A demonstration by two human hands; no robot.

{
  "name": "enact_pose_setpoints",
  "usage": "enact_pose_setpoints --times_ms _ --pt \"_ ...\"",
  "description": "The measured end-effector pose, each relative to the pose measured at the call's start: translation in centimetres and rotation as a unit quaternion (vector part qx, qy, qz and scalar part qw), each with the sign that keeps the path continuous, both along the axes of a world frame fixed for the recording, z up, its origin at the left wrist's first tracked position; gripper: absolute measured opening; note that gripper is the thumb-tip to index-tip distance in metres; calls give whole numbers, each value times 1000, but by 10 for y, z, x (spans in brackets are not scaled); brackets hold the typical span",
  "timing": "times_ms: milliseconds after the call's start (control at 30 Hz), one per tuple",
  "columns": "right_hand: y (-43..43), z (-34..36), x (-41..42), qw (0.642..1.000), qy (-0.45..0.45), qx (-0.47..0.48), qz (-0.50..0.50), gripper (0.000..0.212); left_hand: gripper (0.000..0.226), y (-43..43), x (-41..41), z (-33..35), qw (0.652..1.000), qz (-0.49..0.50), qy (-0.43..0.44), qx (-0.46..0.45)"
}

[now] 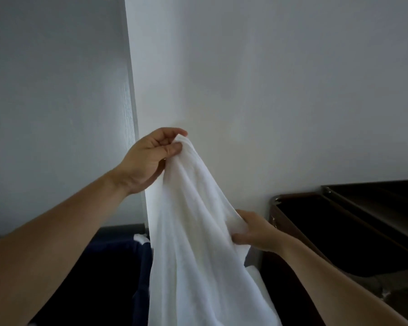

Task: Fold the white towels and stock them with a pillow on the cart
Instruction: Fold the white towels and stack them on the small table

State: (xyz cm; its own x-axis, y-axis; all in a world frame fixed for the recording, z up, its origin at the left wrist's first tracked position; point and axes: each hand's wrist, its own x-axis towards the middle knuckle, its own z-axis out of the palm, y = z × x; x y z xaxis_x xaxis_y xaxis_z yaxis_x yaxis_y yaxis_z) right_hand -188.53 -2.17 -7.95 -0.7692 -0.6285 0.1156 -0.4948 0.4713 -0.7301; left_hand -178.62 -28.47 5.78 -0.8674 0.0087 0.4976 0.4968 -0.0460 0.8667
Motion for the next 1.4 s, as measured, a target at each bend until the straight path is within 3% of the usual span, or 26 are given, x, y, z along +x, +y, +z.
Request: enact_pose_setpoints --times_ms 67,233,367,500,767,1133,1267,1400 --pt "5 -11 -2 999 28 -32 -9 54 29 -6 -3 -1 999 44 2 -2" --pt "19 -43 5 998 60 -30 -16 77 31 -17 -7 -5 998 64 15 25" --pt "29 -55 7 989 122 -83 -30 54 31 -19 -10 -1 997 58 28 30" --pt "37 -56 4 992 96 -71 -42 30 31 -19 -12 1 997 56 38 31" --pt "43 -54 17 985 132 -98 -57 40 31 -34 -9 -8 995 89 22 30" --pt "44 -71 19 986 135 -74 -68 31 31 -43 1 -10 993 109 29 23" --pt "45 -76 20 986 158 16 -50 16 32 -40 6 -10 993 117 22 19" --pt "36 -69 22 974 150 164 37 47 32 -30 11 -7 995 97 17 24"
